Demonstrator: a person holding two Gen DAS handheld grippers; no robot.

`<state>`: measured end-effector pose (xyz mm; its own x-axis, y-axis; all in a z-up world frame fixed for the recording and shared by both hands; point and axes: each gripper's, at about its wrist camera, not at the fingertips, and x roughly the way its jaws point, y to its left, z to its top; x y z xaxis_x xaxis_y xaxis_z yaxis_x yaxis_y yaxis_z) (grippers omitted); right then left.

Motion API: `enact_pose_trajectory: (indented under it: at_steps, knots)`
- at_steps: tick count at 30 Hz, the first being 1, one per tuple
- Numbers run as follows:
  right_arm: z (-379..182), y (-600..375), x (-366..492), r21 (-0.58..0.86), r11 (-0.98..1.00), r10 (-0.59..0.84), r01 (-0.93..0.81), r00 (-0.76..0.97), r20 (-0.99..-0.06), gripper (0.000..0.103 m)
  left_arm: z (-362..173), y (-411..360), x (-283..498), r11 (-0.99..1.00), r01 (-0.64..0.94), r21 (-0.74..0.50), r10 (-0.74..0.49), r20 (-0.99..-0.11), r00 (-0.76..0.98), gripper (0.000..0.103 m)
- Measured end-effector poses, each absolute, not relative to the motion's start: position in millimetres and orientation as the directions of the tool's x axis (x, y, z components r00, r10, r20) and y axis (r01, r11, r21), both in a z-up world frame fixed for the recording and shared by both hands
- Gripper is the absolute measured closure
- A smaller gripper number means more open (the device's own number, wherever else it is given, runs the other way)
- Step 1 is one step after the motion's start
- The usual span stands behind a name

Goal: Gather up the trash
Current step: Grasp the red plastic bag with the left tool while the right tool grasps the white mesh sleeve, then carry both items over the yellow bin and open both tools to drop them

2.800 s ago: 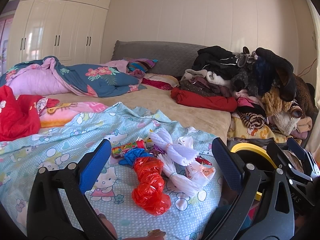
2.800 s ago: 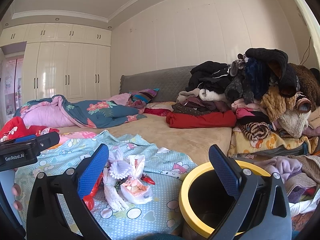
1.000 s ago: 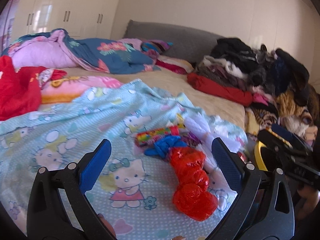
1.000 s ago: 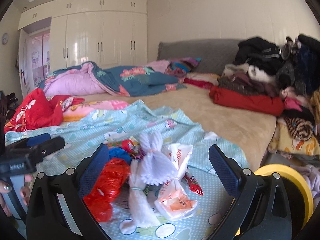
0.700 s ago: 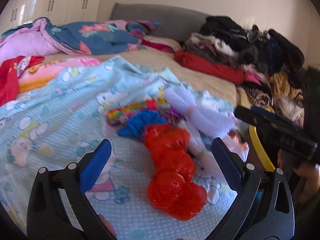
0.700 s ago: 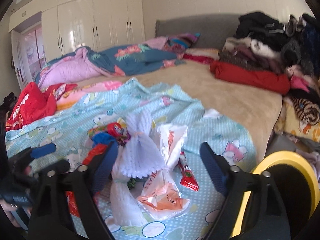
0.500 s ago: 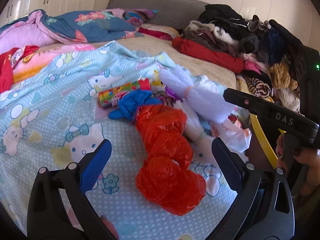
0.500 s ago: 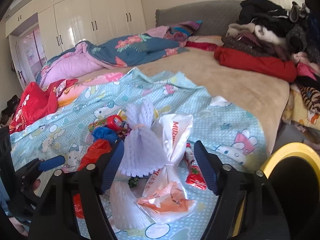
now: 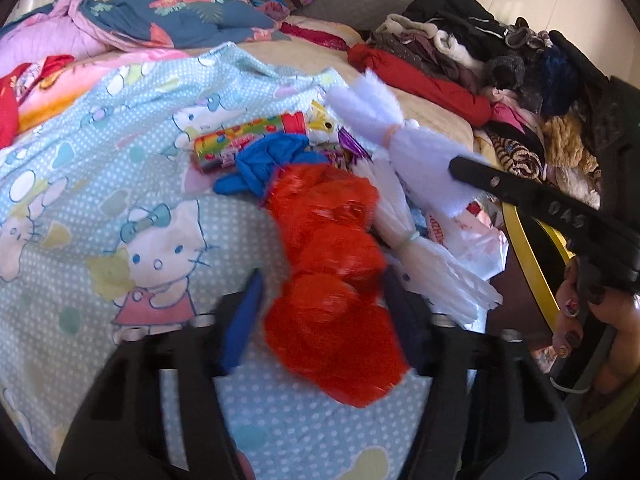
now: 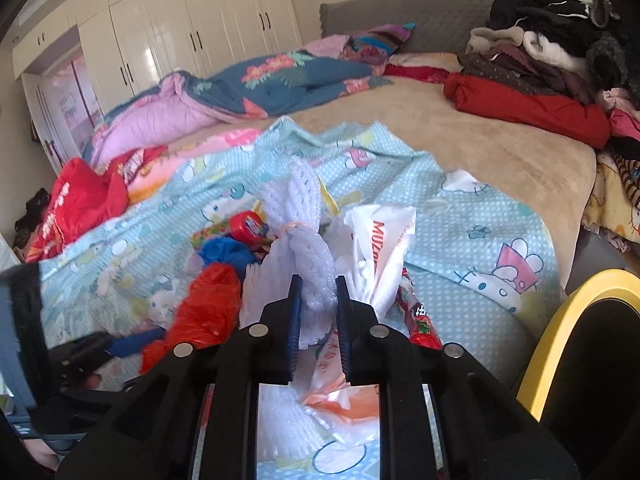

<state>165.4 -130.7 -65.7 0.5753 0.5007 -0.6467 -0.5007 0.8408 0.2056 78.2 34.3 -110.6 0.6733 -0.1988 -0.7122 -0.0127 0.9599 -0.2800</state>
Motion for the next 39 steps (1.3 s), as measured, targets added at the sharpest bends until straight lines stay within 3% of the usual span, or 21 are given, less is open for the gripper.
enact_pose_trajectory:
  at_steps: [3, 13, 27, 39]
  knots:
    - [-56, -137, 157, 0.224, 0.838, 0.518, -0.497, 0.597, -0.613, 0.088, -104, 33, 73, 0.961, 0.004, -0.275, -0.203, -0.7, 0.684, 0.072]
    - [-19, -183, 127, 0.249, 0.86, 0.507, -0.445, 0.694, -0.511, 0.088, -48, 28, 63, 0.956, 0.04, -0.292, -0.211, -0.583, 0.784, 0.073]
    - [-6, -246, 108, 0.279, 0.895, 0.444, -0.348, 0.758, -0.477, 0.088, -14, -31, 78, 0.95, 0.156, -0.27, -0.281, -0.526, 0.803, 0.073]
    - [-16, -314, 102, 0.309, 0.925, 0.356, -0.222, 0.79, -0.5, 0.088, -8, -81, 85, 0.934, 0.234, -0.27, -0.346, -0.515, 0.784, 0.073]
